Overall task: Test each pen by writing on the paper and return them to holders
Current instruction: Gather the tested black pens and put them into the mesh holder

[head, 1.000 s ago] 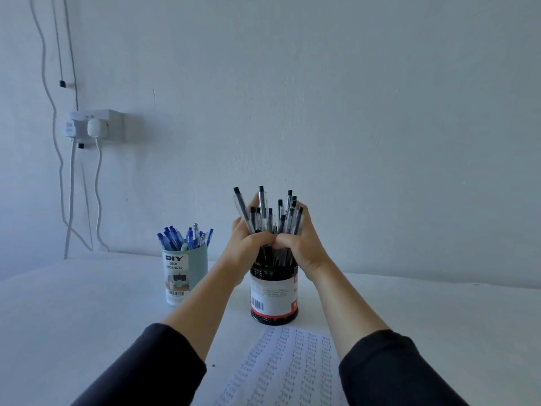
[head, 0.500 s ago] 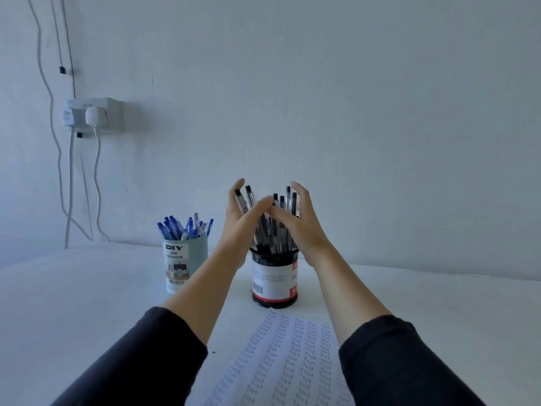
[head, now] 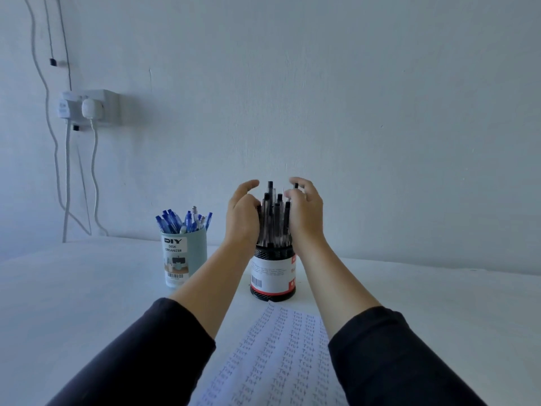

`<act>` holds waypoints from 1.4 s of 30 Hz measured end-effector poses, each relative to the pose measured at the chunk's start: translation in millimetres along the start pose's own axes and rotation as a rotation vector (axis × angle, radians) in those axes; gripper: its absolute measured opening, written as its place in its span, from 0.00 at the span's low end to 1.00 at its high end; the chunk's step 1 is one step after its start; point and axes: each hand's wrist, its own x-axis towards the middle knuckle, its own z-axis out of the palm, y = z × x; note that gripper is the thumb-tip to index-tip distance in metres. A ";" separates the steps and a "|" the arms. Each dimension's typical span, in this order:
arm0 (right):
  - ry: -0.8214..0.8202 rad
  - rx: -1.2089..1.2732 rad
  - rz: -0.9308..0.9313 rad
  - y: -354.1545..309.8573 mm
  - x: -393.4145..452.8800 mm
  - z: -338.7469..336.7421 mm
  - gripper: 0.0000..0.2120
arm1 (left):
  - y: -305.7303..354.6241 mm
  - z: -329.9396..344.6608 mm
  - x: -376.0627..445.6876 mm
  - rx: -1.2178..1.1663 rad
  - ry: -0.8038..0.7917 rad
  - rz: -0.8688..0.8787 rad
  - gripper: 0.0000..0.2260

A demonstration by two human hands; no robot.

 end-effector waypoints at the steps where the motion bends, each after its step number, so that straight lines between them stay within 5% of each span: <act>1: -0.055 -0.023 0.024 0.9 -0.1 -1.5 0.16 | -1.0 0.2 -0.1 0.012 0.040 -0.055 0.18; 6: -0.187 -0.166 0.042 4.0 0.3 8.8 0.24 | -0.3 2.7 -2.7 0.031 -0.077 -0.150 0.32; 11: -0.068 -0.153 -0.007 -5.1 1.8 12.7 0.20 | 1.6 7.0 5.4 0.121 -0.025 -0.009 0.16; 16: -0.003 0.014 0.116 -11.1 12.2 1.5 0.22 | 10.0 -4.8 8.8 0.054 -0.039 -0.051 0.17; 22: -0.202 -0.093 0.351 9.0 6.8 -1.1 0.24 | -1.0 -7.1 -0.4 0.203 -0.161 -0.218 0.30; 28: -0.162 -0.183 0.257 8.0 8.4 7.6 0.09 | 0.8 -1.0 7.2 0.213 -0.099 -0.116 0.18; 33: -0.091 -0.001 0.288 -0.7 7.9 0.5 0.10 | 6.7 -2.0 7.9 0.162 -0.070 -0.068 0.19; 40: -0.167 -0.019 0.366 3.0 1.1 -11.5 0.18 | -5.3 -10.9 7.5 0.179 -0.136 -0.207 0.25; 42: -0.180 -0.086 0.317 1.6 0.7 -9.1 0.13 | -7.9 -10.5 7.4 0.202 -0.174 -0.203 0.26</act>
